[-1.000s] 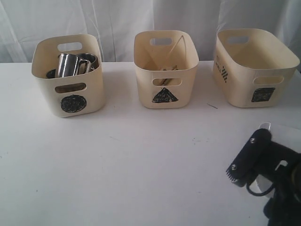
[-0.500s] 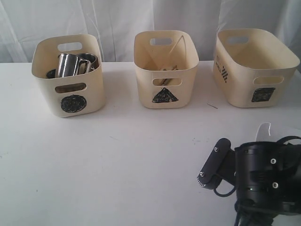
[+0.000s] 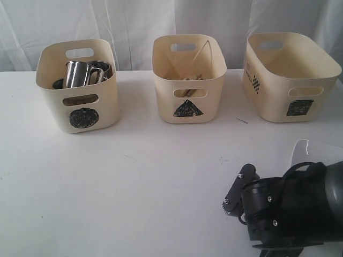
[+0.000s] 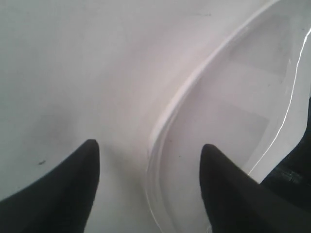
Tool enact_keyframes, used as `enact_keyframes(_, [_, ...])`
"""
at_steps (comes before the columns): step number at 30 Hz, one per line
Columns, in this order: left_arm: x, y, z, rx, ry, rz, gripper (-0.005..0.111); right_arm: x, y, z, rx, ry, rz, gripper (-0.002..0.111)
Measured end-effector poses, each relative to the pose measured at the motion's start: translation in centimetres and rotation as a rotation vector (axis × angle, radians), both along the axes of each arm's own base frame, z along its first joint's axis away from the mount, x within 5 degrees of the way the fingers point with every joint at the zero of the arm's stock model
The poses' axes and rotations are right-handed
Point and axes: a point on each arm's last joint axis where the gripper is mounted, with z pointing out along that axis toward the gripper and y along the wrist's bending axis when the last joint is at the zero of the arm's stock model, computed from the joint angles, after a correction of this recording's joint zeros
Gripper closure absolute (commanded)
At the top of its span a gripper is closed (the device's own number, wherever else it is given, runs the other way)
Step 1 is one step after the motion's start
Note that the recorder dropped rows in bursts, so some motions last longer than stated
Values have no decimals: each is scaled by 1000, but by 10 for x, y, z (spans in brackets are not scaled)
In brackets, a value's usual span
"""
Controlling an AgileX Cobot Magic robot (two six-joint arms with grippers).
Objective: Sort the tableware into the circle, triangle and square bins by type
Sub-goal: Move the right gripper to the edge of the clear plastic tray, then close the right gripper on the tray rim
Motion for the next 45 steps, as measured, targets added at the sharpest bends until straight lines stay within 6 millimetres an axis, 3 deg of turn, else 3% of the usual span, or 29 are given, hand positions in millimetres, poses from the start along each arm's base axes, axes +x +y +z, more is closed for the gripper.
enact_keyframes(10, [0,0,0,0,0,0,107,-2,-15,-17,-74,-4,4,52])
enact_keyframes(22, [0,0,0,0,0,0,107,3,-24,-20,-62,-57,-11,52])
enact_keyframes(25, [0,0,0,0,0,0,107,3,-23,-20,-49,-62,-10,63])
enact_keyframes(32, [0,0,0,0,0,0,107,1,-18,-26,43,-42,-34,108])
enact_keyframes(39, [0,0,0,0,0,0,107,-1,-15,-22,104,-56,-58,108])
enact_keyframes(45, [0,0,0,0,0,0,107,-4,-3,-8,283,-95,-59,108])
